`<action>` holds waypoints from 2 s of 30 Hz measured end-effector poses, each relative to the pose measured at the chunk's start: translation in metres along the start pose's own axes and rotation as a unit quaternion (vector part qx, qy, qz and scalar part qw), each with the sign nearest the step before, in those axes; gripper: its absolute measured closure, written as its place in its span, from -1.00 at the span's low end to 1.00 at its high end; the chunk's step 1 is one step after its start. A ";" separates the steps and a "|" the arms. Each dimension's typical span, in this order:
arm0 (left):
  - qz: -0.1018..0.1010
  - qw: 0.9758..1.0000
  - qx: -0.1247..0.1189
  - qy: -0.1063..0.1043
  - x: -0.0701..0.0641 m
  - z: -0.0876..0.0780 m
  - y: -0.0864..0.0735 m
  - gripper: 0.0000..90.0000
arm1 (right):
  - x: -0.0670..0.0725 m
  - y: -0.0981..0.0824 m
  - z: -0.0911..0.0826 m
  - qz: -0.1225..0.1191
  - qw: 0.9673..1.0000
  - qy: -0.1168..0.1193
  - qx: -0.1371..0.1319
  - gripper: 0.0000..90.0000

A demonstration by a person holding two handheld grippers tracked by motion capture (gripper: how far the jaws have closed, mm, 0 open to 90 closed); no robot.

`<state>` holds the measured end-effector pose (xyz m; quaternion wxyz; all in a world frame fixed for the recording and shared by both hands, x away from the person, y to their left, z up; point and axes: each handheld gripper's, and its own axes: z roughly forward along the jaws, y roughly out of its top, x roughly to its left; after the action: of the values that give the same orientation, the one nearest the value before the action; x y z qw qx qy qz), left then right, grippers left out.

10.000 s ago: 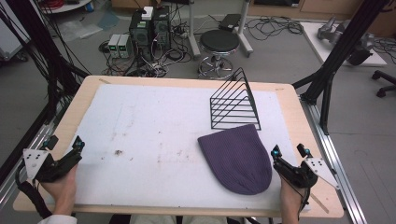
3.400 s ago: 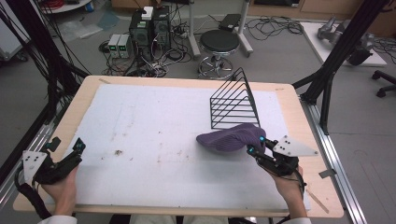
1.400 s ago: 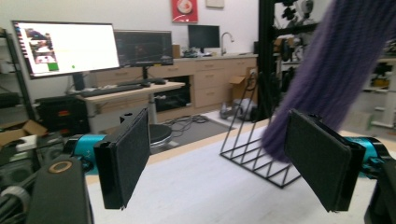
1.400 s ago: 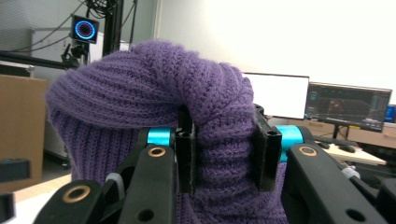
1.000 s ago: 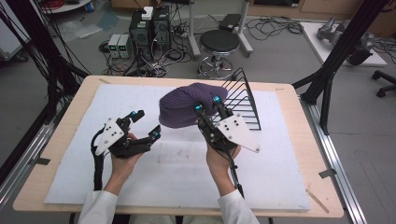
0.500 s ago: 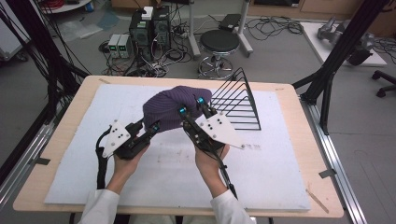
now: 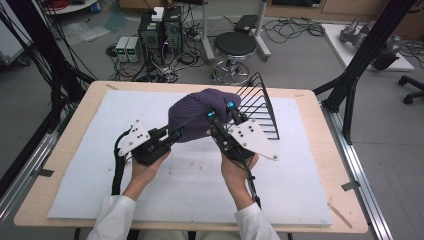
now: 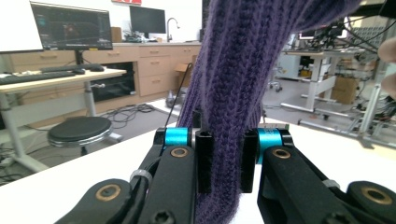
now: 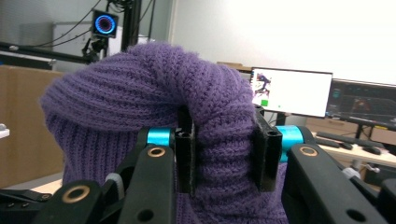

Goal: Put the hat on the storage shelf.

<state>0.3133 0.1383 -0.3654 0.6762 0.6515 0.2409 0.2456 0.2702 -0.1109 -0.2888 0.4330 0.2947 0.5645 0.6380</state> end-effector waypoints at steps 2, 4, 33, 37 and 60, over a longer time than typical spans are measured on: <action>0.004 1.000 0.003 -0.006 0.000 0.007 0.004 0.83 | -0.006 0.001 -0.002 -0.001 1.000 -0.009 -0.002 0.51; 0.003 1.000 0.003 -0.009 0.000 0.013 0.008 0.84 | -0.014 0.003 -0.006 -0.001 1.000 -0.021 -0.003 0.51; -0.080 0.991 -0.044 -0.098 -0.006 0.134 0.079 0.83 | -0.102 0.063 -0.019 -0.049 0.986 -0.161 -0.014 0.51; -0.072 0.991 -0.047 -0.101 -0.008 0.146 0.089 0.83 | -0.113 0.071 -0.018 -0.063 0.983 -0.175 -0.013 0.50; -0.074 0.988 -0.003 -0.137 -0.018 0.219 0.059 0.81 | -0.162 0.050 -0.015 -0.108 0.963 -0.244 0.044 0.48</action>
<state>0.4399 -0.0383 -0.2991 0.7212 0.6573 0.1922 0.1042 0.3196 -0.2611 -0.2249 0.6107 0.3975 0.4980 0.4701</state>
